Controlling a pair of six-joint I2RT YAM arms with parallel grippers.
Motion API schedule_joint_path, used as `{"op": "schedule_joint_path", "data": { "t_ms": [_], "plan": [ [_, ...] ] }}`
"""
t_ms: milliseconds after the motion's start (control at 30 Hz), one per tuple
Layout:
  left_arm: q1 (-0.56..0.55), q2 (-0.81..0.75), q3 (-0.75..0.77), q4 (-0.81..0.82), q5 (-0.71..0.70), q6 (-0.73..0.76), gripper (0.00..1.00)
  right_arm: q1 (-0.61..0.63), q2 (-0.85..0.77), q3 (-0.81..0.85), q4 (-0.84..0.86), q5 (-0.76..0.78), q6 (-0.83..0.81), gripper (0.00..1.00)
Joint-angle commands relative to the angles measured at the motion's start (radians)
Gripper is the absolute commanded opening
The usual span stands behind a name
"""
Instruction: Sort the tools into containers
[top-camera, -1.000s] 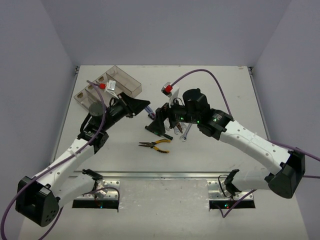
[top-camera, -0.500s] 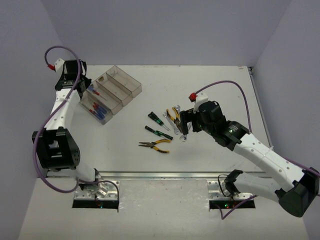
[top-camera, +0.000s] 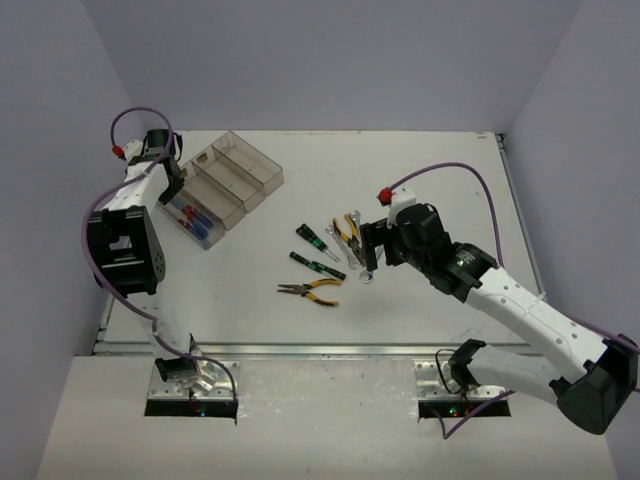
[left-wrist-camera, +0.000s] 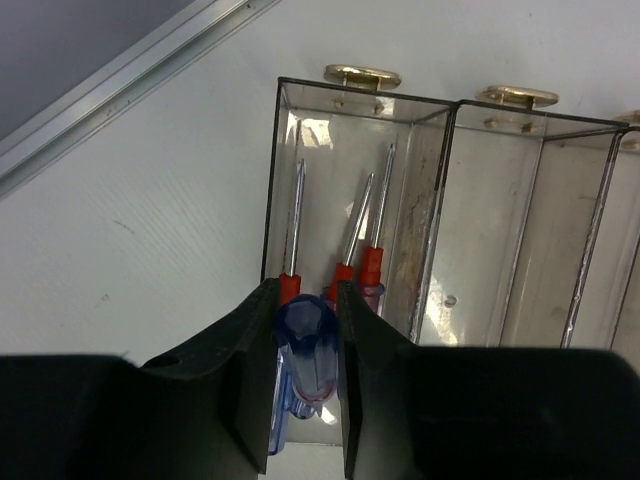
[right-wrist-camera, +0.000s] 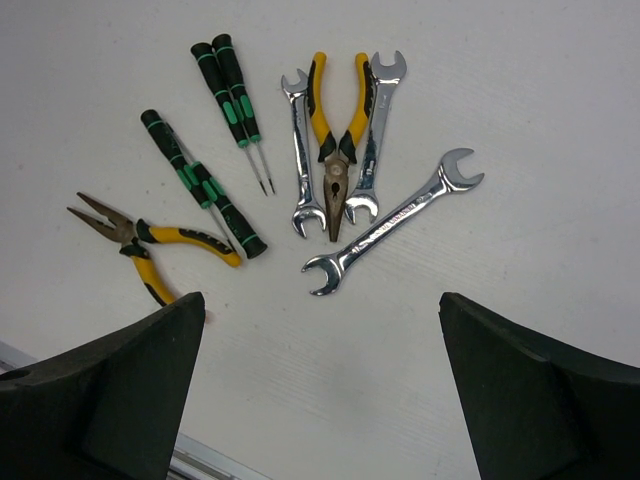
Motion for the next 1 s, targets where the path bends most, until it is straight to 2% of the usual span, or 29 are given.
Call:
{"op": "schedule_joint_path", "data": {
  "t_ms": [0, 33, 67, 133, 200, 300, 367, 467, 567, 600, 733, 867, 967],
  "plan": [
    [0.009, -0.067, -0.004, 0.059, 0.013, 0.000, 0.15, 0.001, 0.010, -0.006, 0.050, -0.017, -0.006, 0.99],
    [0.009, -0.066, -0.004, 0.059, 0.026, -0.002, 0.27, 0.002, 0.014, -0.006, 0.049, -0.019, -0.005, 0.99],
    [0.009, -0.064, -0.005, 0.056, 0.038, -0.005, 0.43, 0.001, 0.014, -0.008, 0.050, -0.019, -0.006, 0.99],
    [0.009, -0.069, -0.011, 0.052, 0.053, -0.013, 0.65, 0.001, 0.013, -0.010, 0.049, -0.021, -0.007, 0.99],
    [0.010, -0.087, -0.010, 0.043, 0.073, -0.022, 0.77, 0.001, 0.008, -0.011, 0.049, -0.022, -0.005, 0.99],
    [0.010, -0.126, 0.001, 0.023, 0.100, -0.029, 0.86, 0.001, 0.006, -0.015, 0.052, -0.023, -0.007, 0.99],
    [0.010, -0.245, -0.002, 0.009, 0.139, -0.013, 0.97, 0.001, 0.009, -0.025, 0.065, -0.028, -0.004, 0.99],
    [0.004, -0.396, -0.054, 0.027, 0.270, 0.038, 1.00, 0.001, 0.017, -0.035, 0.076, -0.033, -0.002, 0.99],
    [-0.052, -0.635, -0.260, 0.111, 0.399, 0.146, 1.00, 0.001, 0.042, -0.030, 0.084, -0.075, -0.011, 0.99],
    [-0.089, -0.741, -0.326, 0.128, 0.413, 0.190, 1.00, 0.001, 0.054, -0.026, 0.085, -0.090, -0.015, 0.99],
    [-0.239, -0.944, -0.536, 0.120, 0.446, 0.254, 1.00, 0.002, 0.139, 0.038, 0.045, -0.161, -0.021, 0.99],
    [-0.256, -1.079, -0.670, 0.088, 0.439, 0.285, 1.00, 0.001, 0.183, 0.082, -0.002, -0.191, -0.016, 0.99],
    [-0.276, -1.136, -0.694, 0.098, 0.437, 0.285, 1.00, 0.004, 0.194, 0.089, -0.001, -0.199, -0.027, 0.99]
  ]
}}
